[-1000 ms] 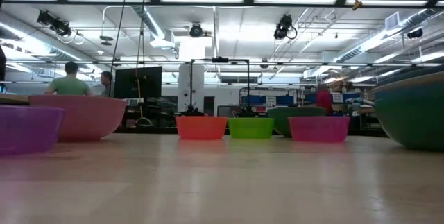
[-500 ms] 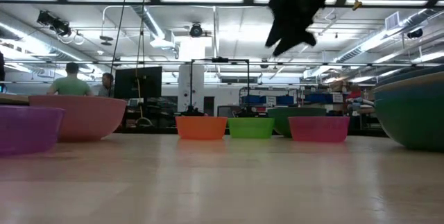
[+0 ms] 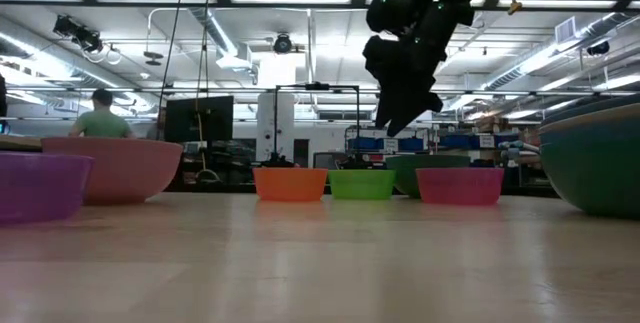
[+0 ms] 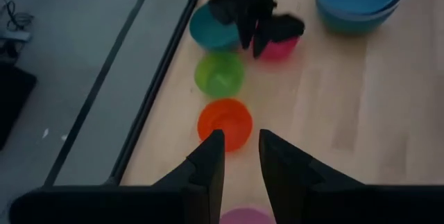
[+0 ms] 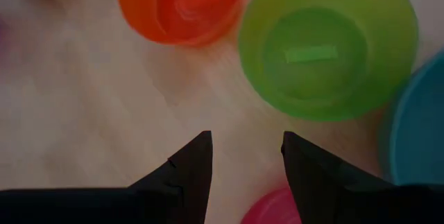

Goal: Nest bowls inside each other
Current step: Stack the dark green bowl on top of the blue bowl

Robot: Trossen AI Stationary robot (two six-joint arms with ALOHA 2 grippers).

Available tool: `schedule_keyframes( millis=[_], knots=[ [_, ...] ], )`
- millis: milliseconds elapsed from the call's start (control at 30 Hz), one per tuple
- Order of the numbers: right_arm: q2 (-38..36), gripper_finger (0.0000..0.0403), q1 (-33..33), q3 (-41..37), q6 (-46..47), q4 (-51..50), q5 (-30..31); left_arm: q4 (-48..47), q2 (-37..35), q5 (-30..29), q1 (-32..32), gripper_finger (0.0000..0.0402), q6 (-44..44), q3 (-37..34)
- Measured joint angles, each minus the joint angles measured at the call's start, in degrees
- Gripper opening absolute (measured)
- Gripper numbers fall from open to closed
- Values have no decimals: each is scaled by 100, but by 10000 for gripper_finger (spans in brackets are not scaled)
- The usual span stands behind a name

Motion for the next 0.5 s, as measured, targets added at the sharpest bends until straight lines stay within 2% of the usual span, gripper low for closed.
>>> schedule_keyframes(
  millis=[133,367,500],
  knots=[
    [-39,164,-57,0,-22,-197,328,13,-2,-79,0,99,-1,-328],
    [-264,164,-107,2,-176,-925,1511,24,-6,-177,0,99,14,-482],
    [-279,164,-151,2,-267,-1130,1726,41,-17,-279,0,99,29,-482]
  ],
)
